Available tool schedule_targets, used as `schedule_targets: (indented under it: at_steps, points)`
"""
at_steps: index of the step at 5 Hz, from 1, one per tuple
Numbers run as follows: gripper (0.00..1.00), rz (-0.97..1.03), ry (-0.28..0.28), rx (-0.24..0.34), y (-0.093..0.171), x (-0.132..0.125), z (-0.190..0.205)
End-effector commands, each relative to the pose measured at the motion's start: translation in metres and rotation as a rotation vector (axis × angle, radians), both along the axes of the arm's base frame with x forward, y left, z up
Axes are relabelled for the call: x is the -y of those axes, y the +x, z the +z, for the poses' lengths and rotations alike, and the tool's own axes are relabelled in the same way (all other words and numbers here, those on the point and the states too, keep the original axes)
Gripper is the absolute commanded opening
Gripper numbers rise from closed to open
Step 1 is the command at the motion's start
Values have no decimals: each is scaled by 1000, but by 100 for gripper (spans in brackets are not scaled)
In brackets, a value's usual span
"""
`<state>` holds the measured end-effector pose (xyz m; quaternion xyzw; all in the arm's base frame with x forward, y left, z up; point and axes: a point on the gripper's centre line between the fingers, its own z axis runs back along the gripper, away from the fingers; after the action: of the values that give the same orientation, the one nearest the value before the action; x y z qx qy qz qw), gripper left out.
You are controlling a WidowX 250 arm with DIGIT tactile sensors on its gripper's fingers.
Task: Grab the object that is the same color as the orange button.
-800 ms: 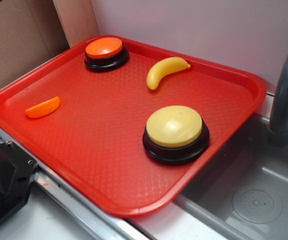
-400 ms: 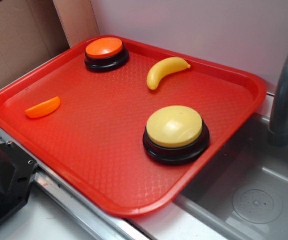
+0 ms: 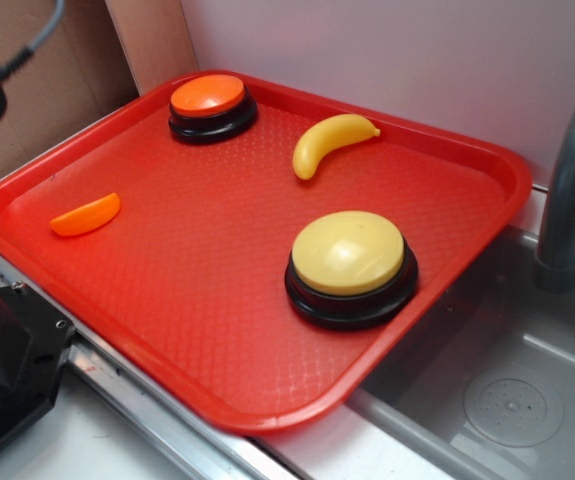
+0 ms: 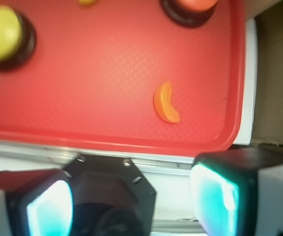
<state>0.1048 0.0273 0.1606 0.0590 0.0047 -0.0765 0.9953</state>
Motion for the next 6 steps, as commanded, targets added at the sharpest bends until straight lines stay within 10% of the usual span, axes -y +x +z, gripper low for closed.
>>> schedule_targets:
  at_steps: [1,6]
  points:
    - [100,-96,17,-37,16,-38,-64]
    - [100,-35,-32,-57,45,-65,-127]
